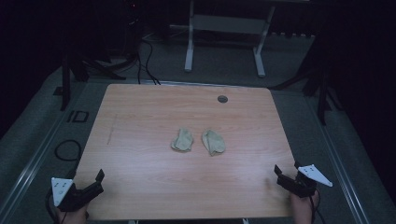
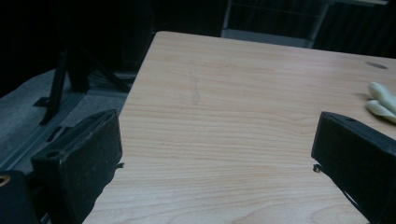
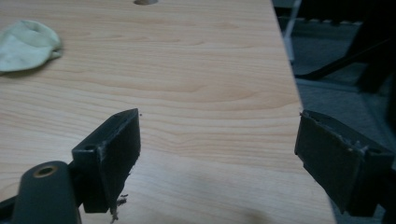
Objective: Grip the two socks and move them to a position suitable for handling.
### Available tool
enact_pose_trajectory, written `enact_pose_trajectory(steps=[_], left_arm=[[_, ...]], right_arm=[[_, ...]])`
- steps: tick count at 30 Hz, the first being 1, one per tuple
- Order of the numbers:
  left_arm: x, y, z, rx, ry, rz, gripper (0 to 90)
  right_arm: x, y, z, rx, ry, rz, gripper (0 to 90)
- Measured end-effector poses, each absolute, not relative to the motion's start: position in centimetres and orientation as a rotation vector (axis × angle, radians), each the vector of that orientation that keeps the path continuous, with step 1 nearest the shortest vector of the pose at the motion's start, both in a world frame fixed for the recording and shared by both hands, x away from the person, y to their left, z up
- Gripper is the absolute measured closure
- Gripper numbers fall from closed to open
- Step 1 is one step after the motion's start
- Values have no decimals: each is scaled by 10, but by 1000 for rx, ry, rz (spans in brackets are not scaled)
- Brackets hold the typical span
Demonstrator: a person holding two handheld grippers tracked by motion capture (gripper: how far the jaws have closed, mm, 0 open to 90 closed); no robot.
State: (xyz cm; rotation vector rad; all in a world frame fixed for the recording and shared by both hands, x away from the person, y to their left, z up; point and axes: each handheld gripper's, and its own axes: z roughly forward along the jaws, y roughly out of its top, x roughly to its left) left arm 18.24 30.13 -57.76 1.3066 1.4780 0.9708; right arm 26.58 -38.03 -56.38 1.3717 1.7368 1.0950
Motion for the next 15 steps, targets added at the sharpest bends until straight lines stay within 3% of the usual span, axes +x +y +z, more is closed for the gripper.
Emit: enact_pose_trajectory(steps=[9, 15], left_arm=[[185, 305, -578, 1290, 1437, 947, 26], [184, 304, -574, 1257, 1429, 887, 144]], right_arm=[[269, -391, -564, 1420, 1791, 1087, 143], [272, -385, -565, 1370, 1882, 1044, 154]])
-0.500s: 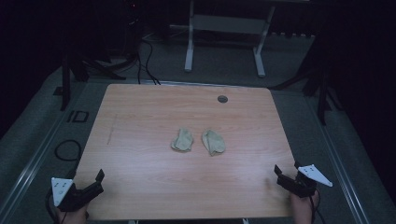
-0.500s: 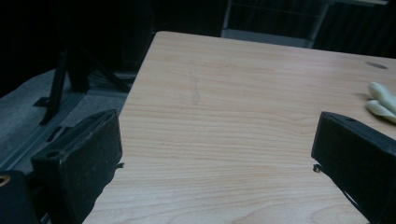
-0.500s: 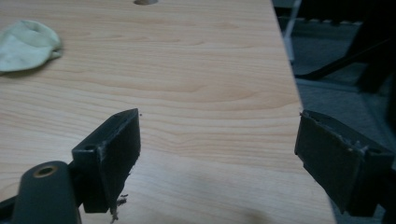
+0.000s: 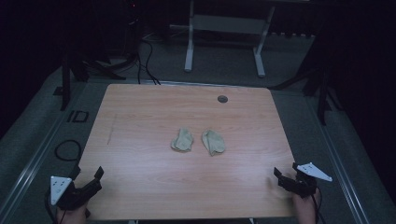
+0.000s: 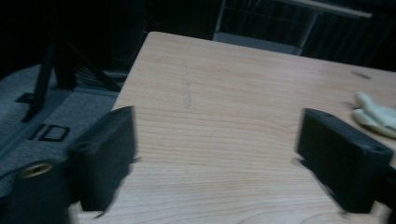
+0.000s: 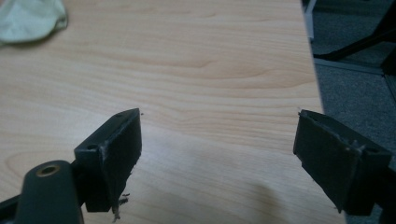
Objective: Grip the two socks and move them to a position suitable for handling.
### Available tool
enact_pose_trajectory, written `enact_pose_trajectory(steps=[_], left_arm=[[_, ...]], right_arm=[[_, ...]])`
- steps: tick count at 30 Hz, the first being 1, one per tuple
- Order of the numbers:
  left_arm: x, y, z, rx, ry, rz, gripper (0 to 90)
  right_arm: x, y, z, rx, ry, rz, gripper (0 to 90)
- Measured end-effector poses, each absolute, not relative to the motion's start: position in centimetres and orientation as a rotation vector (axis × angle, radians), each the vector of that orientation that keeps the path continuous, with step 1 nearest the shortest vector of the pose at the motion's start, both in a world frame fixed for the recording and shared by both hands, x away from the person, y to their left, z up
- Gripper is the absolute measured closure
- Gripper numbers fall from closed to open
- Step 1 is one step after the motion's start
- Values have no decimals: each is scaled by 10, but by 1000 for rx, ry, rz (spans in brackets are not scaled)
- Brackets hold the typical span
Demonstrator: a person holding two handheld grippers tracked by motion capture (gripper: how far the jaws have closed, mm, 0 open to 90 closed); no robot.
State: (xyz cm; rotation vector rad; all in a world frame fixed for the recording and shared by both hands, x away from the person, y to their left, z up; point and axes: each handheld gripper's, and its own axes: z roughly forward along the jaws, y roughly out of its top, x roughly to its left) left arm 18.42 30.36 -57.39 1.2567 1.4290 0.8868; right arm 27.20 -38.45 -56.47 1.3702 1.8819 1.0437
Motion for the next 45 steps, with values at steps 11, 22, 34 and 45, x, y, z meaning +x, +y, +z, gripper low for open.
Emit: enact_pose_trajectory(steps=[11, 22, 34, 45], left_arm=[[184, 297, -572, 1337, 1425, 879, 126], [179, 294, -566, 1412, 1487, 714, 13], [180, 282, -565, 1489, 1423, 709, 14], [183, 272, -566, 1550, 1393, 738, 14]], right_arm=[[278, -368, -561, 1306, 2008, 1100, 142], [298, -330, -556, 1251, 2212, 1160, 134], [323, -286, -547, 1238, 2294, 1164, 137], [357, -236, -539, 1184, 2337, 1153, 196]])
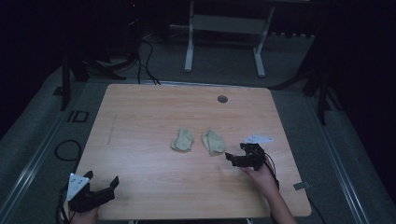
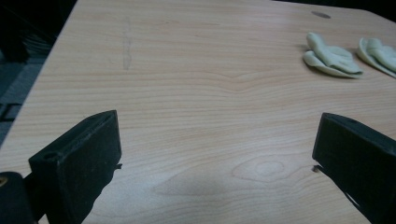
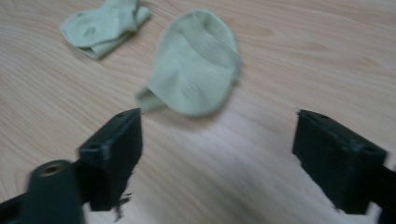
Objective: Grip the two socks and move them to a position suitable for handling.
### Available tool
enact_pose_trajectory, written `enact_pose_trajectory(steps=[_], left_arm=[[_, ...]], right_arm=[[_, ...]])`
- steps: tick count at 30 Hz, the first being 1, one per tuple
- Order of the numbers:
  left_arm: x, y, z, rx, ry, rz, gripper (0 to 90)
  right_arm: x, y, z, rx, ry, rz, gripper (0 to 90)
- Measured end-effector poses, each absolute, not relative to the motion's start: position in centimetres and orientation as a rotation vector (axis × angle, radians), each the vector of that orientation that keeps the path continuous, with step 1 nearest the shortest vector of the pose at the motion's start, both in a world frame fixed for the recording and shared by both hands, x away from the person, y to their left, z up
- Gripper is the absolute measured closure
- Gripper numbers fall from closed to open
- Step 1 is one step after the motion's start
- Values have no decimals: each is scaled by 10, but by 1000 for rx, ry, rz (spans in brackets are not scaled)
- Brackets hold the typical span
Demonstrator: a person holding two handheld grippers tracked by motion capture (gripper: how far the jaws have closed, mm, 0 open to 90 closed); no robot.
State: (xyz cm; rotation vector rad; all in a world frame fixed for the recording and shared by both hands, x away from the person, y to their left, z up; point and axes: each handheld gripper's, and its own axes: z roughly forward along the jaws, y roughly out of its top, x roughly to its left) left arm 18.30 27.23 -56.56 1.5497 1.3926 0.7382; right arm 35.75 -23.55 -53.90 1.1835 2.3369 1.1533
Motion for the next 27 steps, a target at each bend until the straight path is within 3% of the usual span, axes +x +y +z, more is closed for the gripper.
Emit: enact_pose_trajectory(steps=[3, 5, 8, 23, 27], left_arm=[[183, 271, -566, 1559, 1385, 742, 14], [184, 271, -567, 1559, 1385, 731, 14], [185, 271, -568, 1563, 1384, 724, 14], [187, 271, -573, 1591, 1366, 719, 14], [187, 273, -573, 1577, 1374, 716, 14]], right_arm=[[368, -220, -539, 1146, 2358, 1125, 234], [374, -209, -539, 1138, 2354, 1105, 321], [383, -197, -539, 1135, 2353, 1102, 372], [418, -154, -559, 1138, 2365, 930, 368], [412, -150, -562, 1090, 2341, 914, 432]])
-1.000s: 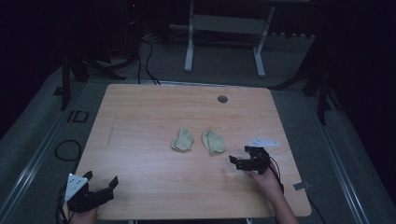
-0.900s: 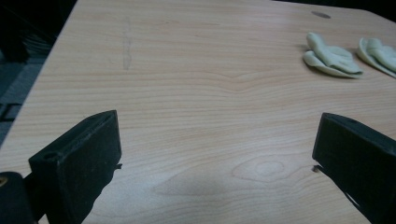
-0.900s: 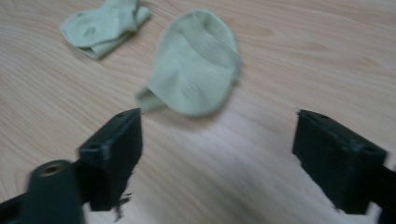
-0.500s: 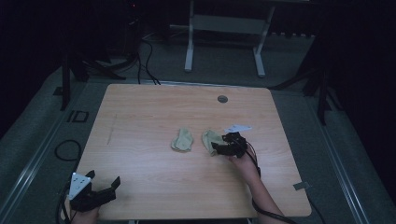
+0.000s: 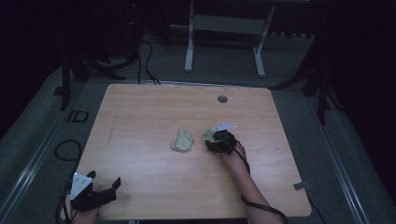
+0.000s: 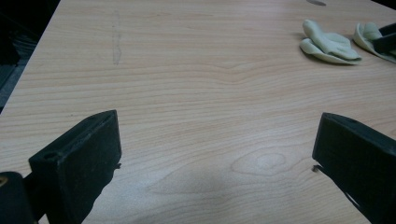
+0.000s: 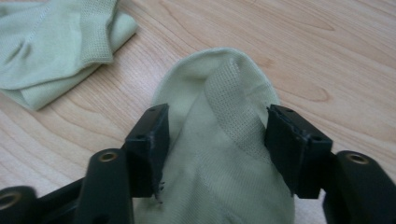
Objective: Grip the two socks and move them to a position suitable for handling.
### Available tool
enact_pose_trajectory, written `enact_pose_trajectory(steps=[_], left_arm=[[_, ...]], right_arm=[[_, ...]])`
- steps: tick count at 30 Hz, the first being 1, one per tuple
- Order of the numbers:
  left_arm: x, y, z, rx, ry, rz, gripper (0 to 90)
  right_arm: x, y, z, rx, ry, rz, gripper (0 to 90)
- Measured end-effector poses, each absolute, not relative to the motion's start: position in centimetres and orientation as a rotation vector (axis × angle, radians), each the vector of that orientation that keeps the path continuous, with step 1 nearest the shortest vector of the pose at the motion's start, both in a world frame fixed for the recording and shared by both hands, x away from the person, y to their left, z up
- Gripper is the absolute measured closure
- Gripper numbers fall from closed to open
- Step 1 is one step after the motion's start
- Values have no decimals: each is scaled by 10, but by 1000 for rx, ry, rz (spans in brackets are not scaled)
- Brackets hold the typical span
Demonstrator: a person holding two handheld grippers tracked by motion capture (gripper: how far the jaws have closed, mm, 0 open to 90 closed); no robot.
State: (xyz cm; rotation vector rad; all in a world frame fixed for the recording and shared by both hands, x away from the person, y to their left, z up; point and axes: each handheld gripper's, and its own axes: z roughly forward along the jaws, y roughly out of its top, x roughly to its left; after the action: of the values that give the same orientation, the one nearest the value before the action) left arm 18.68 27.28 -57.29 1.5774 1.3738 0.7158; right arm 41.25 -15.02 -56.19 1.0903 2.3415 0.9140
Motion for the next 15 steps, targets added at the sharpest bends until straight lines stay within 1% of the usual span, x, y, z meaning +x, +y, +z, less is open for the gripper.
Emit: enact_pose_trajectory(steps=[5, 6, 7, 9, 15], left_arm=[[187, 272, -573, 1579, 1378, 716, 14], [187, 272, -573, 1580, 1377, 714, 14], [188, 271, -573, 1579, 1377, 713, 14], [188, 271, -574, 1585, 1380, 713, 14], [188, 272, -574, 1581, 1383, 710, 14]], right_arm=[[409, -149, -561, 1079, 2323, 894, 633], [408, -148, -560, 1064, 2321, 875, 731], [407, -147, -560, 1040, 2312, 835, 759], [408, -147, -557, 1055, 2335, 842, 790], [408, -154, -546, 1046, 2377, 855, 798]])
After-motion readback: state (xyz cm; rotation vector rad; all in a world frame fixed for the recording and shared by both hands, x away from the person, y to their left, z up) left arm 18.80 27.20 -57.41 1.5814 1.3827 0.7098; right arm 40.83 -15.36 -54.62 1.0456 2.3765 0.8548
